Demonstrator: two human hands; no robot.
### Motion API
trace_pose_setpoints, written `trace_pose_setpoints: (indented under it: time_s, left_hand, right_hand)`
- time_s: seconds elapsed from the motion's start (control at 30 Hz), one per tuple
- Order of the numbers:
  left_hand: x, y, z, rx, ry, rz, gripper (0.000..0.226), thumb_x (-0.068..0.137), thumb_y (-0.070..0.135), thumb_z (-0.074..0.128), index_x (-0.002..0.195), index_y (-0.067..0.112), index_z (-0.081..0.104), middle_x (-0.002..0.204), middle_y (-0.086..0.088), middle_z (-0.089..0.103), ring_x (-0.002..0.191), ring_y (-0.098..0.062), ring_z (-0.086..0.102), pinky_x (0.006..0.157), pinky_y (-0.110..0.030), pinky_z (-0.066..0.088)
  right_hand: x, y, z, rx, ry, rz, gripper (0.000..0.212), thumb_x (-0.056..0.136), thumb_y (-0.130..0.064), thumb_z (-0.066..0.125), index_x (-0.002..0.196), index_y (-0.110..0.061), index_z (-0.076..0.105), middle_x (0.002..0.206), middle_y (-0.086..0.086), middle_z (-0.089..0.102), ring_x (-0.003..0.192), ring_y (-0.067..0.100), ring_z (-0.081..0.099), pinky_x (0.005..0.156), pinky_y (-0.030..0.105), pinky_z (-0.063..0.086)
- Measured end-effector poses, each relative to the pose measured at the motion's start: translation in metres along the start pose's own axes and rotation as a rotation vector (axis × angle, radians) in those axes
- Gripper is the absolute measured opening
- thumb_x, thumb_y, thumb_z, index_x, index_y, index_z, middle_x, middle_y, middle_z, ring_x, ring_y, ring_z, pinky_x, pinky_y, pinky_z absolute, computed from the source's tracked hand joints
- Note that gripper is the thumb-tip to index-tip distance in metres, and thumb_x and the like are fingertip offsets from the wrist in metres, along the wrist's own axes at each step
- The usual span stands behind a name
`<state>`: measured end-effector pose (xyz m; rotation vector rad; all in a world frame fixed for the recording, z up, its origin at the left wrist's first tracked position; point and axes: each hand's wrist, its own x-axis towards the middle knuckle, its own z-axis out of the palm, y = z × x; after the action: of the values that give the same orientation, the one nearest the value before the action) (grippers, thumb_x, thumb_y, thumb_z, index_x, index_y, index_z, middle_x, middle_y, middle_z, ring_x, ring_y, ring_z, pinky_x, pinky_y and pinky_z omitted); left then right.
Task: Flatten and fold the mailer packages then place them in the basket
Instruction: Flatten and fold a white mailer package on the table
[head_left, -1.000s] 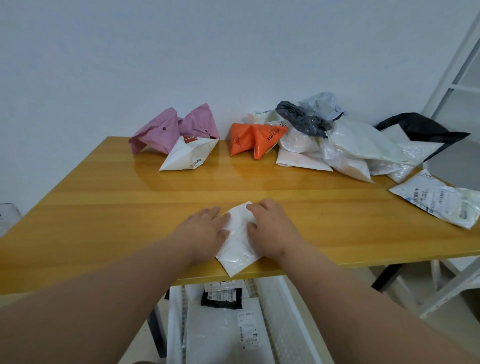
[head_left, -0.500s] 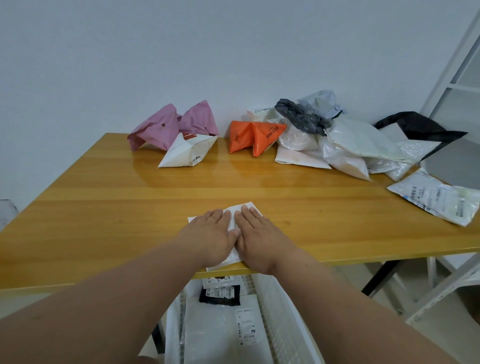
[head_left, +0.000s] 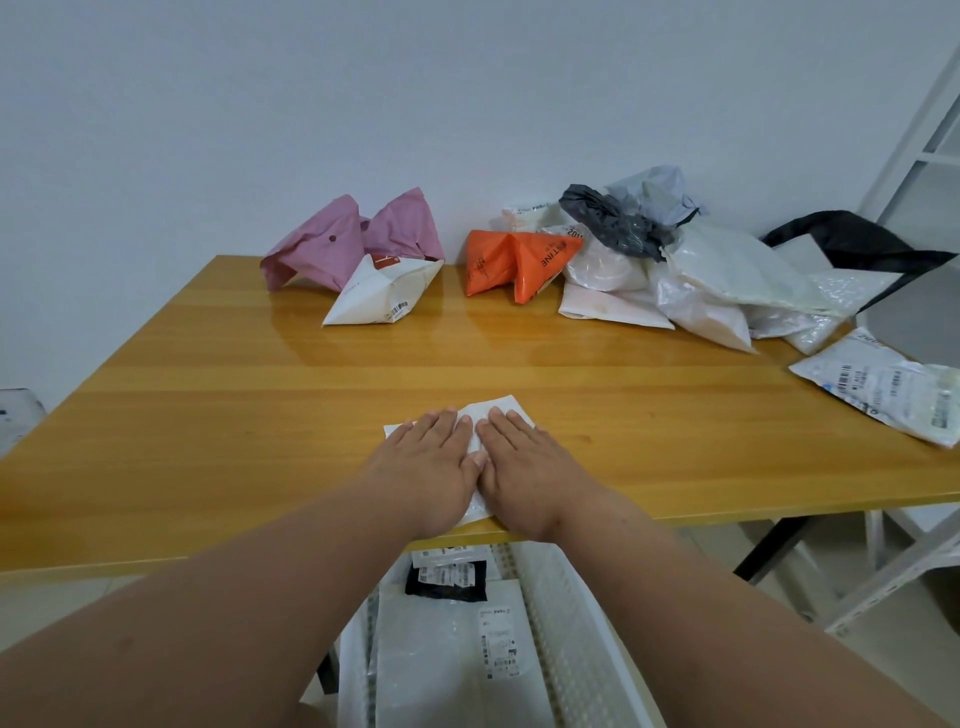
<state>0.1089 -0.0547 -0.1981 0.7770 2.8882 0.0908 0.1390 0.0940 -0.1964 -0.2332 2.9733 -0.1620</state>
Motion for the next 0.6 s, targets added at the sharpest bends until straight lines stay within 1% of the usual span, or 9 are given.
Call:
trace_pose_setpoints:
  time_s: [0.33,0.43,0.47,0.5,0.53,0.57,0.6]
  left_hand:
    - [0.001,-0.002,0.001,0.005,-0.006,-0.002,0.057,0.105,0.037,0.008,0.156,0.017,-0.005,0.164,-0.002,-0.010,0.151,-0.016,-0.009,0.123,-0.037,-0.002]
    - [0.000,-0.003,-0.003,-0.012,-0.038,-0.004,0.058,0.105,0.039,0.010,0.156,0.017,-0.008,0.164,-0.001,-0.011,0.150,-0.015,-0.010,0.122,-0.036,-0.003]
    - [0.000,-0.005,-0.006,-0.010,-0.047,-0.006,0.058,0.105,0.040,0.010,0.156,0.018,-0.008,0.164,0.000,-0.011,0.150,-0.015,-0.011,0.122,-0.037,-0.003]
    - [0.001,-0.007,-0.009,0.017,-0.045,-0.007,0.058,0.105,0.041,0.011,0.156,0.019,-0.006,0.164,0.001,-0.010,0.150,-0.016,-0.011,0.122,-0.038,-0.002]
    - [0.002,-0.009,-0.012,0.071,-0.030,-0.003,0.057,0.105,0.042,0.012,0.157,0.021,-0.002,0.164,0.001,-0.009,0.151,-0.018,-0.010,0.122,-0.040,-0.001]
    - [0.002,-0.010,-0.016,0.135,-0.005,0.008,0.055,0.105,0.040,0.016,0.157,0.024,0.003,0.165,0.000,-0.007,0.151,-0.021,-0.008,0.122,-0.042,0.002]
    - [0.003,-0.011,-0.019,0.181,0.019,0.022,0.053,0.105,0.035,0.021,0.156,0.025,0.010,0.165,-0.001,-0.004,0.151,-0.023,-0.004,0.121,-0.042,0.006]
  right_hand:
    - [0.003,-0.001,-0.002,0.015,-0.027,0.017,0.058,0.106,-0.037,0.016,0.157,-0.013,0.002,0.164,0.004,-0.008,0.151,0.017,-0.008,0.122,0.037,-0.002]
    - [0.003,-0.003,-0.008,0.052,-0.048,0.022,0.058,0.106,-0.036,0.020,0.157,-0.013,0.005,0.165,0.005,-0.004,0.151,0.017,-0.004,0.122,0.035,0.000]
    - [0.004,-0.003,-0.012,0.047,-0.056,0.022,0.057,0.106,-0.035,0.023,0.157,-0.011,0.011,0.165,0.007,0.003,0.151,0.019,0.002,0.122,0.034,0.004]
    - [0.006,-0.004,-0.017,0.028,-0.052,0.021,0.055,0.106,-0.035,0.025,0.154,-0.009,0.021,0.163,0.010,0.014,0.150,0.023,0.011,0.121,0.035,0.011]
    - [0.006,-0.003,-0.021,-0.003,-0.036,0.025,0.051,0.104,-0.035,0.028,0.148,-0.010,0.034,0.156,0.011,0.029,0.145,0.028,0.023,0.118,0.038,0.021]
    - [0.006,-0.003,-0.025,-0.035,-0.008,0.040,0.046,0.102,-0.036,0.031,0.140,-0.013,0.045,0.144,0.009,0.041,0.137,0.029,0.033,0.112,0.040,0.030]
    - [0.004,-0.002,-0.028,-0.064,0.023,0.059,0.042,0.100,-0.036,0.035,0.133,-0.016,0.051,0.135,0.007,0.045,0.130,0.028,0.038,0.106,0.041,0.035]
